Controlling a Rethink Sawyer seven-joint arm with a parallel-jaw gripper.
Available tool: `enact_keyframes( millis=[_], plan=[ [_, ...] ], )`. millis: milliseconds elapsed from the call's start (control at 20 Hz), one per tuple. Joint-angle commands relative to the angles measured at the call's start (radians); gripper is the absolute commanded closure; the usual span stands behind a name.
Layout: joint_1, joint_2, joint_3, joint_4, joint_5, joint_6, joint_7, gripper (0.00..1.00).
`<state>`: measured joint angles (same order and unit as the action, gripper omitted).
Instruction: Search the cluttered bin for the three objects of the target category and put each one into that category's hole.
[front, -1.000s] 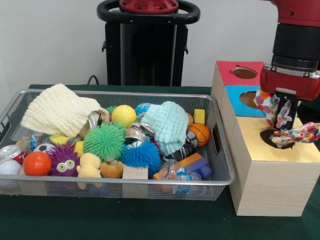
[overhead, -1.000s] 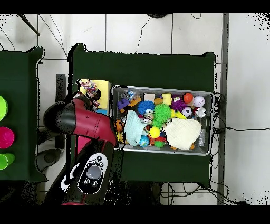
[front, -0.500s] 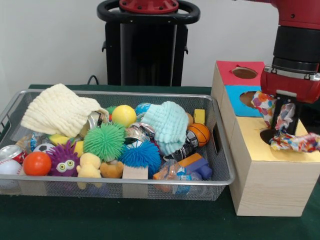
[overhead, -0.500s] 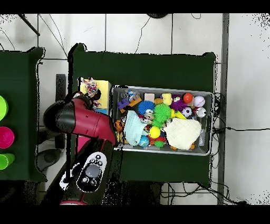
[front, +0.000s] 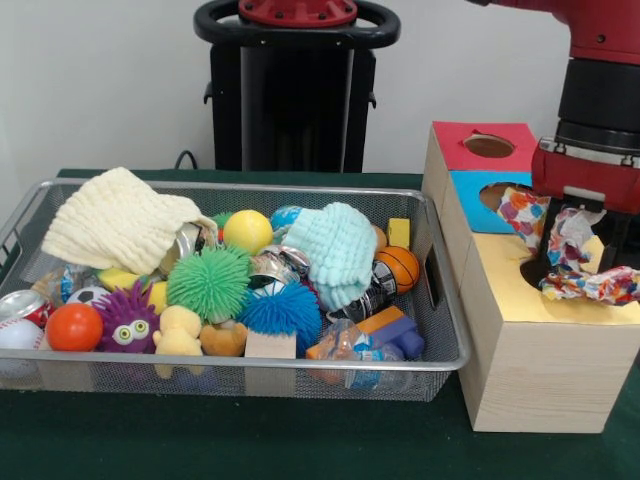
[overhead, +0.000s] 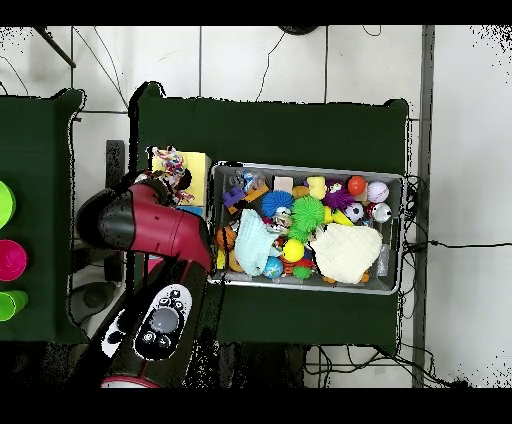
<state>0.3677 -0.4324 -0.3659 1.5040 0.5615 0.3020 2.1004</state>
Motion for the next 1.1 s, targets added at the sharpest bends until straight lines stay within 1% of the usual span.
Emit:
enact_keyframes(
  millis=[50, 150, 350, 700, 1100],
  plan=[
    [-0.004, 0.063, 0.008, -0.027, -0.005, 0.097, 0.206, 0.00],
    [-0.003, 0.065, 0.004, -0.028, 0.006, 0.113, 0.226, 0.00],
    [-0.002, 0.055, 0.002, -0.022, 0.014, 0.125, 0.235, 0.00],
    [0.000, 0.014, -0.010, -0.012, 0.008, 0.179, 0.231, 0.00],
    [0.007, 0.005, -0.007, -0.001, 0.009, 0.180, 0.231, 0.00]
  ],
)
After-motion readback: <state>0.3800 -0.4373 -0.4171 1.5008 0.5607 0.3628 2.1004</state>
